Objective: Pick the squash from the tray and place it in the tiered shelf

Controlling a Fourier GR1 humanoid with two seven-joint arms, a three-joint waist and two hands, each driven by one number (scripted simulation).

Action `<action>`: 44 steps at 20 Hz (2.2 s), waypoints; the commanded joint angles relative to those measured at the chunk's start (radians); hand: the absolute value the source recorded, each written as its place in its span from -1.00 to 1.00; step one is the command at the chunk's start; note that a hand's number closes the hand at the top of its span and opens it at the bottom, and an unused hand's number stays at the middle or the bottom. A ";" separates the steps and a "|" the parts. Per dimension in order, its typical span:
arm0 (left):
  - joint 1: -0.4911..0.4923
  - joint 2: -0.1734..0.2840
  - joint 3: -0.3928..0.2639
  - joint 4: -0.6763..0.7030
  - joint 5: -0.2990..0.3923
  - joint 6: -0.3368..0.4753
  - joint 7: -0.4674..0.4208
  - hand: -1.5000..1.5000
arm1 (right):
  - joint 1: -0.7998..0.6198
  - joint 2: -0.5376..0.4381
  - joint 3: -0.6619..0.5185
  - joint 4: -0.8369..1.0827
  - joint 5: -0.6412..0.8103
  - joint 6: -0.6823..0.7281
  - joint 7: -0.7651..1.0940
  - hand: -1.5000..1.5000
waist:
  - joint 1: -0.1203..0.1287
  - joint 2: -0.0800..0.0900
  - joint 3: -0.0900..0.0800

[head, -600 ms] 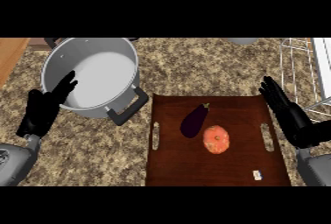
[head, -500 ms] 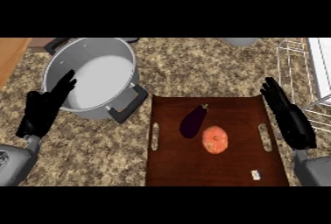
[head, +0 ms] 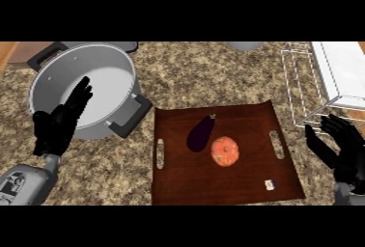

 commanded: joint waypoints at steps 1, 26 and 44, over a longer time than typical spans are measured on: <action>0.029 -0.049 -0.027 -0.015 -0.020 0.031 -0.038 0.00 | 0.107 0.094 -0.079 0.056 0.090 -0.345 -0.056 -1.00 | 0.001 0.002 0.004; 0.013 -0.148 -0.079 -0.012 -0.100 0.000 -0.078 0.00 | 0.456 -0.097 0.470 -0.474 0.556 -0.436 0.522 -1.00 | 0.121 0.029 -0.005; -0.009 -0.175 -0.066 0.021 -0.105 -0.012 -0.067 0.00 | 0.065 -0.171 0.511 -0.668 1.059 0.026 1.530 -1.00 | 0.114 0.014 -0.001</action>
